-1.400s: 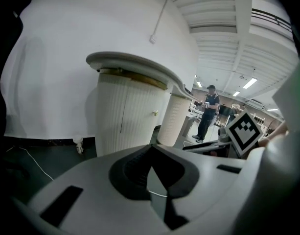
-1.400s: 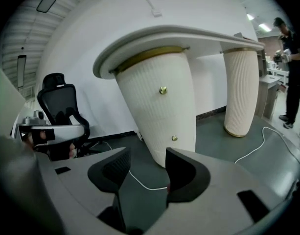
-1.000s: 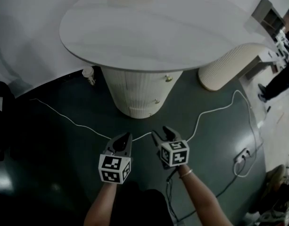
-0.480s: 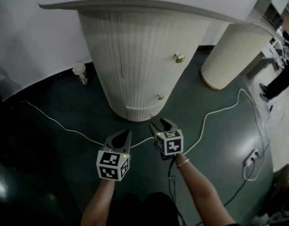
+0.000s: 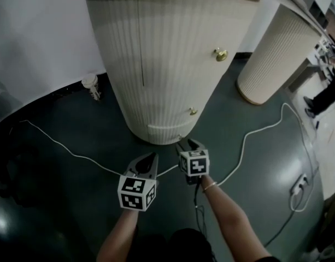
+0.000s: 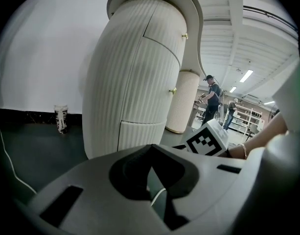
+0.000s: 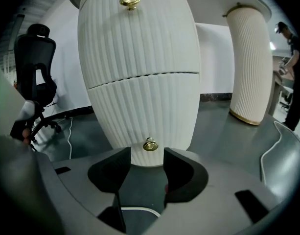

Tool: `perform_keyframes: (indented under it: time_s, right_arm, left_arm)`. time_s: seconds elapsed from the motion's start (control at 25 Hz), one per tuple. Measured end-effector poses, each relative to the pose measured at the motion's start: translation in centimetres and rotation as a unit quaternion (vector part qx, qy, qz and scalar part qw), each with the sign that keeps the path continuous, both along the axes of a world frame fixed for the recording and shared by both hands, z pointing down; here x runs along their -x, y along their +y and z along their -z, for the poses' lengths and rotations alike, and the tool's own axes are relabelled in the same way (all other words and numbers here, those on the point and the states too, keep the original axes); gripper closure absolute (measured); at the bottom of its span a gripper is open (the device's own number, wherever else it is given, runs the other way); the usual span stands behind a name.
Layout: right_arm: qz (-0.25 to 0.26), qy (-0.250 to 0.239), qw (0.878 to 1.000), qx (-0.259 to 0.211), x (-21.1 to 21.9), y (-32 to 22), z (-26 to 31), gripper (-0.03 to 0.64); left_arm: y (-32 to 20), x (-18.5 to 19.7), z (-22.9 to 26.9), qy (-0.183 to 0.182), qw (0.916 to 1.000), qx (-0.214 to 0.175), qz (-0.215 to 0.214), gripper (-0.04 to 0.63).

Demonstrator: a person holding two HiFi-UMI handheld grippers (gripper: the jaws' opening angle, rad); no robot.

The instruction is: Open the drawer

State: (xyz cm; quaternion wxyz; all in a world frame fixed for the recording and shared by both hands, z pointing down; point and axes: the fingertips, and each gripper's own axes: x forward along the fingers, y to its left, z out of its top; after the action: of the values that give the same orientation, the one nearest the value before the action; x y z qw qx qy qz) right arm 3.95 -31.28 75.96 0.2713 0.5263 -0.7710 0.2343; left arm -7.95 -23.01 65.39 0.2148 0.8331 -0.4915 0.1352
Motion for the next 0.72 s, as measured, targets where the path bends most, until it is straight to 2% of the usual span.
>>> perform_keyframes:
  time_s: [0.2,0.4,0.44,0.52,0.72]
  right_arm:
    - [0.000,0.019,1.000,0.002,0.2,-1.1,-1.3,0.416]
    - [0.029,0.015,0.999,0.007,2.5,-1.6,-1.0,0.417]
    - [0.028,0.016,0.999,0.006,2.5,-1.8,-1.0,0.430]
    - [0.019,0.023,1.000,0.006,2.2,-2.0,-1.0,0.512]
    - [0.022,0.032,0.999,0.002,1.9,-2.1,-0.9,0.515]
  left_arm:
    - [-0.5,0.2,-0.6,0.002,1.0000,-0.002,0.000,0.592]
    - [-0.4,0.6,-0.6,0.020,0.9998,0.002,0.008,0.592]
    - [-0.5,0.7,-0.5,0.023,0.9997,0.002,0.011,0.592]
    - [-0.7,1.0,-0.4,0.025,0.9996,0.001,0.015,0.592]
    - [-0.7,1.2,0.1,0.021,0.9996,-0.001,0.018,0.592]
